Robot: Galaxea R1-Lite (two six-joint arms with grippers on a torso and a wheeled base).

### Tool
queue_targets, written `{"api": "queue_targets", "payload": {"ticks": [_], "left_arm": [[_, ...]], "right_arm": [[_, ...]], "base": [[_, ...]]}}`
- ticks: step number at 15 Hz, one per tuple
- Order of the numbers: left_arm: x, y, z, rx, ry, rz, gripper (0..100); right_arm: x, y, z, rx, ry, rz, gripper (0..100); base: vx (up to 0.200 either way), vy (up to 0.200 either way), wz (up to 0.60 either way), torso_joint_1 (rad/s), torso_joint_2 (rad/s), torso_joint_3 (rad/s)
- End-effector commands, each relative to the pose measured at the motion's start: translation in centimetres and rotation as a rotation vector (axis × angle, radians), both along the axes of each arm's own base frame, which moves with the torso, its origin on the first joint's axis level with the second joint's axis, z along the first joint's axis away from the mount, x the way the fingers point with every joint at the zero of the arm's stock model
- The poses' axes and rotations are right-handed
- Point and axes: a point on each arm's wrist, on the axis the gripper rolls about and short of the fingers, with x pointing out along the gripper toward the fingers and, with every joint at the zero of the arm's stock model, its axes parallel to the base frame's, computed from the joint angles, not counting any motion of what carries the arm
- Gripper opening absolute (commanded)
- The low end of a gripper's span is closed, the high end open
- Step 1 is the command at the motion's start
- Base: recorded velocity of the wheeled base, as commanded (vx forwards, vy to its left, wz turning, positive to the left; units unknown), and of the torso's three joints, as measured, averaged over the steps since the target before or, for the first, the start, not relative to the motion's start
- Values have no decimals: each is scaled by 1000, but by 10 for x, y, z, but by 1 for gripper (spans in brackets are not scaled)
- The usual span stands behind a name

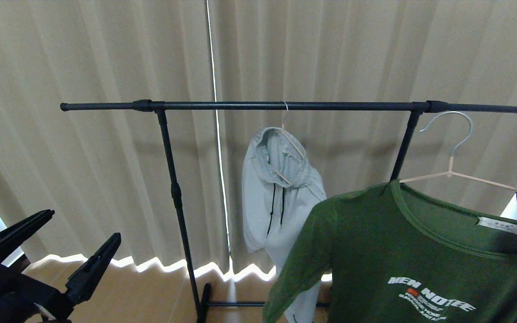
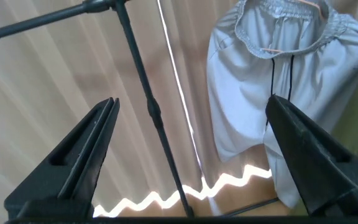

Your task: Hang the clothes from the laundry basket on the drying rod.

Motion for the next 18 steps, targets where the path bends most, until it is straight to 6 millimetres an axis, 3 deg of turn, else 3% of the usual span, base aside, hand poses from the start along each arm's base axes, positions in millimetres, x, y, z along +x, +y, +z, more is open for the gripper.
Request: {"api": "queue_targets", "payload": {"ticks": [1, 4, 9, 16, 18], "left_arm": [[0, 0, 0, 0, -1, -5, 100], [-3, 0, 2, -4, -18, -77, 100], [-4, 0, 3, -23, -19, -86, 100], [-4, 0, 3, -35, -16, -84, 100], [-4, 0, 3, -39, -13, -83, 100]], "right_arm": [[-11, -12, 6, -2, -28, -103, 0], [-14, -30, 7, -59, -10, -271, 0], [-12, -34, 14, -99, -18, -348, 0], [7, -37, 12, -94, 19, -343, 0], [7, -37, 13, -93, 16, -342, 0]], "base": [[0, 0, 0, 0, 0, 0], [0, 0, 0, 0, 0, 0], [0, 0, 0, 0, 0, 0], [0, 0, 0, 0, 0, 0], [200, 0, 0, 5, 2, 7]]}}
